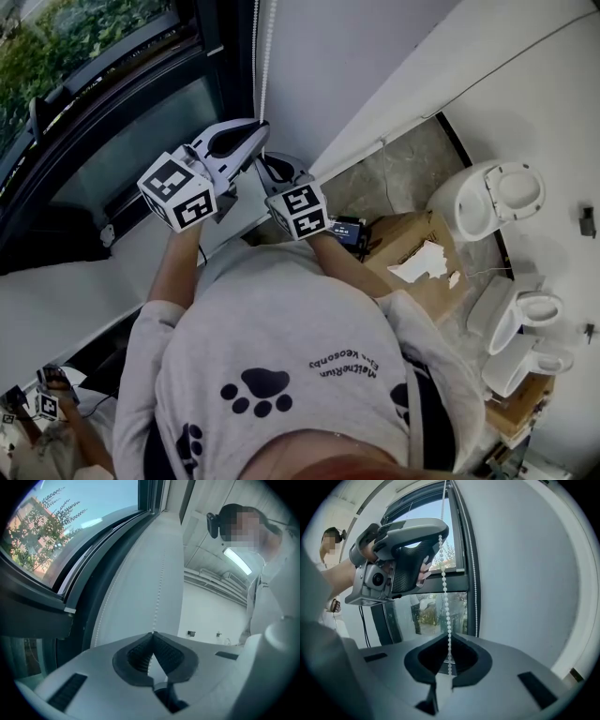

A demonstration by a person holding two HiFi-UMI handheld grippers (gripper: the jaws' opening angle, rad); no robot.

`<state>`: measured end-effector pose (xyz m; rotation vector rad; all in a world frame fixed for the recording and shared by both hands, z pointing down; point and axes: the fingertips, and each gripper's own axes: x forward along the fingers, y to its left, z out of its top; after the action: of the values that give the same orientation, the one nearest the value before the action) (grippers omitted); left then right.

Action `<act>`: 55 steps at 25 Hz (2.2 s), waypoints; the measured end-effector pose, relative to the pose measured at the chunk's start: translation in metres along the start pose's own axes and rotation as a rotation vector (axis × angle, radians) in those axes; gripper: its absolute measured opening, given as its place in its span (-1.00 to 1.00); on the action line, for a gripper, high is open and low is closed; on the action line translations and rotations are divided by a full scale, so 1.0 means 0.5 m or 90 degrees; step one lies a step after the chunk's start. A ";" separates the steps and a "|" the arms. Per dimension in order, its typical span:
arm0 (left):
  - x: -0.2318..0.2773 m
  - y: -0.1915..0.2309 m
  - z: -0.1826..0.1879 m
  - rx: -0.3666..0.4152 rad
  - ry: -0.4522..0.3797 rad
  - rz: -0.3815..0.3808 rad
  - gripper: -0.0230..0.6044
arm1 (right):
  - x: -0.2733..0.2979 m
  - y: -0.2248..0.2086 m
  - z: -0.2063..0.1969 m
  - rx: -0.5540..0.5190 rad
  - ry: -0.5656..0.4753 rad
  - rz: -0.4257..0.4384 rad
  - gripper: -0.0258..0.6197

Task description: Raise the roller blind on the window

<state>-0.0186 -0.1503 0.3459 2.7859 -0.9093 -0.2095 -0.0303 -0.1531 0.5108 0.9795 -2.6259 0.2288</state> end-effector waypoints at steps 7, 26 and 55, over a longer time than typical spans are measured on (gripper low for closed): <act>-0.001 -0.001 -0.002 -0.006 -0.015 0.009 -0.90 | -0.002 0.001 0.001 -0.042 -0.006 0.012 -0.85; -0.021 0.082 0.031 0.103 -0.057 0.207 -0.68 | -0.160 -0.001 0.283 -0.089 -0.232 -0.083 -0.66; -0.170 0.003 0.077 0.158 -0.026 0.405 -0.90 | -0.300 -0.024 0.334 -0.045 -0.285 -0.267 -0.90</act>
<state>-0.0949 -0.1067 0.3152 2.5296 -1.8723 -0.0534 0.0430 -0.1145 0.3016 1.6828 -2.6875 -0.2071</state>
